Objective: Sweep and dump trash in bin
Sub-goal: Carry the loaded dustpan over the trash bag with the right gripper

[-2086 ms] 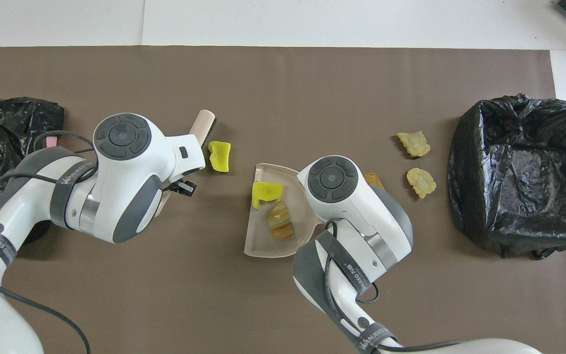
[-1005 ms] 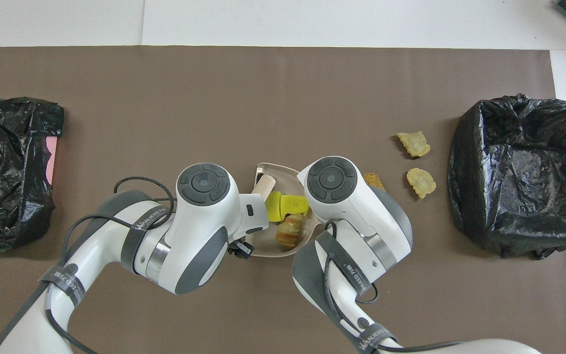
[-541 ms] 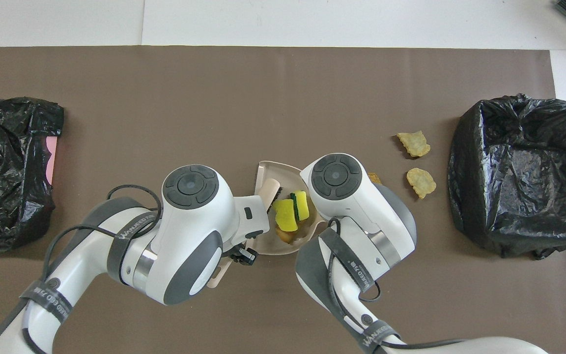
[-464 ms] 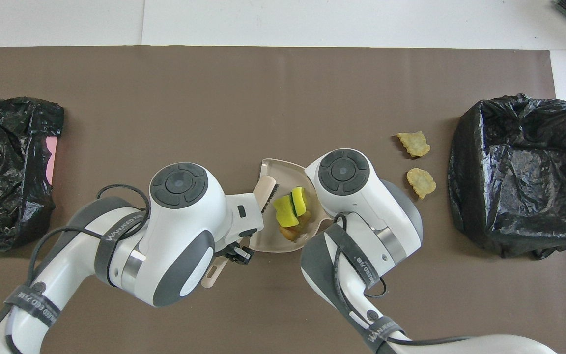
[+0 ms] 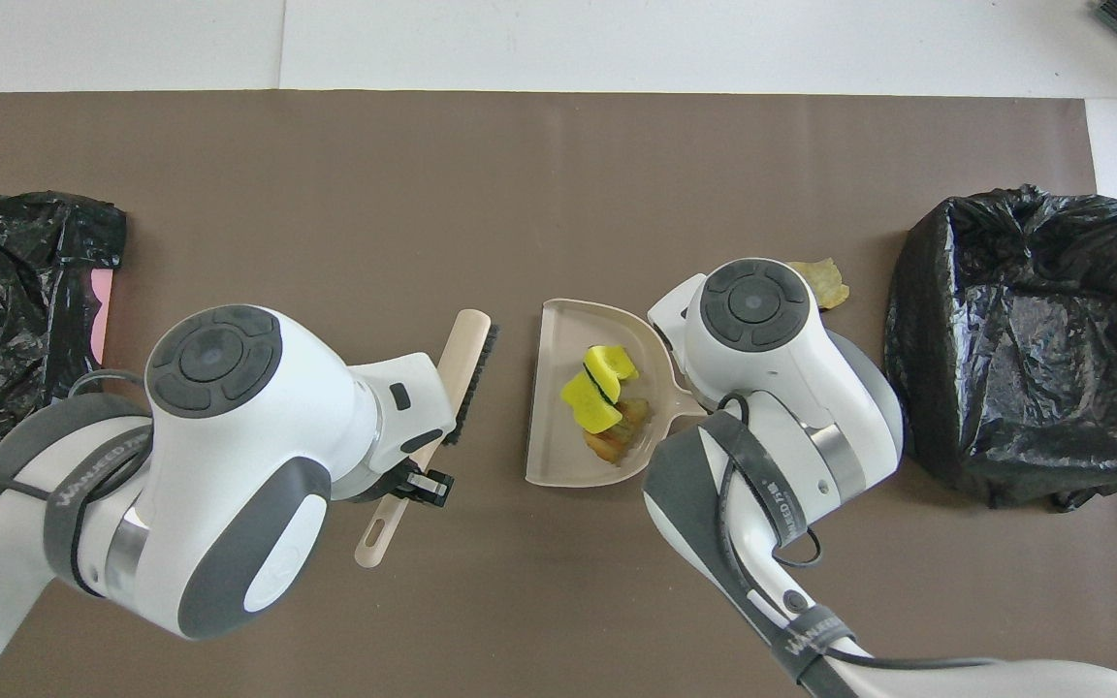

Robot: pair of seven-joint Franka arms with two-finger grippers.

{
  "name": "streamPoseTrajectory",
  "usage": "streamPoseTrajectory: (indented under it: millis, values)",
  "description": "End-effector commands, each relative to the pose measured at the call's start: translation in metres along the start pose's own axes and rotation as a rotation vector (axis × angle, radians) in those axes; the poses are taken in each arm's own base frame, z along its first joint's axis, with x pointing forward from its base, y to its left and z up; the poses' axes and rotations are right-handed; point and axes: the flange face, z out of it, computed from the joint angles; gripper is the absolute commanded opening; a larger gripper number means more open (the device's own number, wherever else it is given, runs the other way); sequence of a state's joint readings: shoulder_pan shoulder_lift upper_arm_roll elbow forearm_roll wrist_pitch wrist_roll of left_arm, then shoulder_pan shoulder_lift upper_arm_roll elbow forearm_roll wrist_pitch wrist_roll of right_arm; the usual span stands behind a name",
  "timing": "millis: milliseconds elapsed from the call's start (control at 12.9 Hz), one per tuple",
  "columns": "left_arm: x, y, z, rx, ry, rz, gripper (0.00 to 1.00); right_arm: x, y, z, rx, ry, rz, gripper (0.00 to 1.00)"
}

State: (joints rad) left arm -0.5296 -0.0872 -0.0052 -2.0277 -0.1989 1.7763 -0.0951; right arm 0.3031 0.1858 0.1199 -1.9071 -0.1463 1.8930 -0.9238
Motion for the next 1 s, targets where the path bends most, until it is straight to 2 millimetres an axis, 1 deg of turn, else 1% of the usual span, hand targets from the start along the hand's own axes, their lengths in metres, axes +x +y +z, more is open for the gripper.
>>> streamPoseTrajectory:
  millis: [0,77,232,309,464,541,618,773,927]
  values:
    - [-0.032,0.013,-0.006,0.039,-0.031,-0.152,0.0,-0.036,0.016,-0.022,0.001,0.003,-0.064,0.0]
    - [-0.044,0.025,0.004,0.05,-0.033,-0.177,0.0,-0.049,0.023,-0.029,0.006,0.015,-0.086,0.0]
    - [-0.074,0.038,0.023,0.066,-0.024,-0.196,0.0,-0.081,0.04,-0.043,0.019,0.02,-0.126,0.0]
    - [-0.082,0.051,0.04,0.072,-0.003,-0.21,0.0,-0.101,0.048,-0.046,0.022,0.026,-0.152,0.0]
    - [-0.081,0.08,0.082,0.086,0.017,-0.27,0.0,-0.142,0.064,-0.054,0.031,0.036,-0.202,0.0]
    - [-0.083,0.095,0.098,0.083,0.041,-0.257,0.0,-0.163,0.071,-0.058,0.032,0.042,-0.224,0.0]
    - [-0.081,0.098,0.105,0.071,0.066,-0.261,0.0,-0.187,0.078,-0.06,0.032,0.048,-0.243,0.0]
    - [-0.083,0.118,0.129,0.091,0.048,-0.278,0.0,-0.233,0.091,-0.071,0.0,0.047,-0.287,0.0]
    - [-0.082,0.133,0.151,0.102,0.041,-0.294,0.0,-0.279,0.1,-0.071,-0.012,0.051,-0.333,0.0]
